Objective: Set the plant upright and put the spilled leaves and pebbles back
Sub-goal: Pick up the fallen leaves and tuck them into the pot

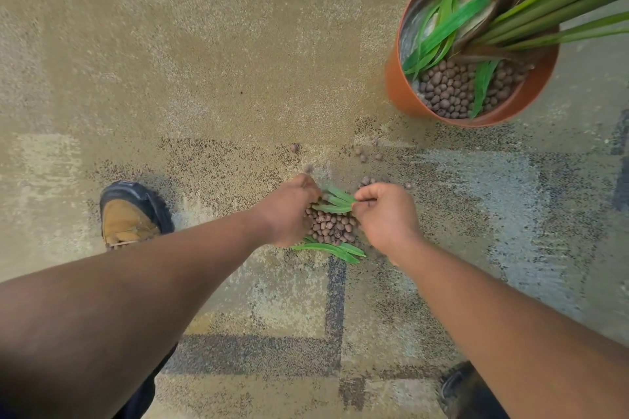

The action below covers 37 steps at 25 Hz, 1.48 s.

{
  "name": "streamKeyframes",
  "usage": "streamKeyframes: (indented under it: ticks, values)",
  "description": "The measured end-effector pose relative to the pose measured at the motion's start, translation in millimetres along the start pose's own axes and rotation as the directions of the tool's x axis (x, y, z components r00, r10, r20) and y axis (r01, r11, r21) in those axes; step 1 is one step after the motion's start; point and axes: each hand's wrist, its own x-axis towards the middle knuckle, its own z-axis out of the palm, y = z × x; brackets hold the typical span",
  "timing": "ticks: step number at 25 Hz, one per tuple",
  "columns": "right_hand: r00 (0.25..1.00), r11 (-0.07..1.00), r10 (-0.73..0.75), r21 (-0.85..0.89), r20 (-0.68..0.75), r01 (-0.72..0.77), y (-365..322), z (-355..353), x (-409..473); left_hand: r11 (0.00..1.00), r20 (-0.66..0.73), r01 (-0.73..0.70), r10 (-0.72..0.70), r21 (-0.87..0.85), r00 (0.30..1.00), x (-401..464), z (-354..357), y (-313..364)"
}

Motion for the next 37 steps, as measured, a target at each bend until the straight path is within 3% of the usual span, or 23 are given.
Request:
streamKeyframes:
  ticks: [7, 9, 10, 13, 15, 17, 18, 20, 23, 25, 27, 28, 29, 32, 33, 35, 37]
  values:
    - [0.987, 0.989, -0.018, 0.142, -0.157, 0.041, -2, -45, -24, 1.000, -0.002, -0.005, 0.005, -0.005, 1.000, 6, -3, -4]
    - [0.970, 0.924, -0.002, 0.370, -0.244, 0.095, -9, -61, -31, 1.000, 0.013, -0.012, 0.012, -0.001, 1.000, 5, -7, 0]
    - [0.956, 0.841, 0.009, 0.519, -0.292, 0.151, -15, -71, -33, 1.000, -0.014, -0.025, 0.025, 0.016, 1.000, 3, -10, 4]
    - [0.896, 0.601, 0.017, 0.721, -0.443, 0.345, -36, -103, -27, 0.992, -0.334, -0.120, 0.122, 0.027, 0.935, -2, -28, 32]
    - [0.863, 0.548, 0.035, 0.732, -0.503, 0.405, -49, -118, -12, 0.970, -0.593, -0.244, 0.188, -0.015, 0.783, -1, -48, 64]
    - [0.829, 0.601, 0.071, 0.687, -0.555, 0.409, -60, -123, 9, 0.946, -0.700, -0.321, 0.257, 0.041, 0.666, 7, -69, 95]
    - [0.813, 0.649, 0.076, 0.647, -0.578, 0.400, -63, -121, 18, 0.942, -0.685, -0.320, 0.300, 0.103, 0.664, 13, -78, 107]
    - [0.797, 0.751, 0.051, 0.550, -0.602, 0.367, -66, -116, 34, 0.933, -0.552, -0.254, 0.356, 0.254, 0.754, 28, -93, 122]
    - [0.849, 0.913, -0.057, 0.316, -0.525, 0.257, -62, -111, 46, 0.892, -0.364, -0.147, 0.319, 0.429, 0.875, 46, -103, 123]
    - [0.821, 0.958, -0.182, 0.091, -0.542, 0.272, -53, -108, 40, 0.859, -0.346, -0.181, 0.374, 0.479, 0.861, 44, -101, 116]
    - [0.731, 0.921, -0.359, -0.093, -0.581, 0.379, -42, -101, 24, 0.830, -0.389, -0.244, 0.468, 0.501, 0.793, 34, -95, 101]
    - [0.712, 0.897, -0.421, -0.141, -0.562, 0.419, -35, -95, 15, 0.827, -0.415, -0.261, 0.491, 0.498, 0.766, 29, -90, 90]
    - [0.740, 0.891, -0.438, -0.141, -0.510, 0.431, -28, -87, 8, 0.834, -0.426, -0.262, 0.487, 0.485, 0.763, 24, -82, 77]
    - [0.940, 0.954, -0.297, -0.096, -0.165, 0.285, -3, -61, -2, 0.929, -0.301, -0.150, 0.258, 0.339, 0.918, 9, -48, 31]
    - [0.973, 0.968, -0.227, -0.121, -0.033, 0.222, 7, -53, -1, 0.959, -0.230, -0.089, 0.154, 0.270, 0.961, 4, -37, 16]
    - [0.980, 0.972, -0.093, -0.198, 0.176, 0.127, 25, -34, -1, 0.986, -0.110, 0.030, -0.012, 0.165, 0.994, -8, -15, -9]
    - [0.957, 0.956, 0.003, -0.282, 0.291, 0.083, 41, -12, -4, 0.987, -0.063, 0.102, -0.095, 0.121, 0.993, -20, 6, -28]
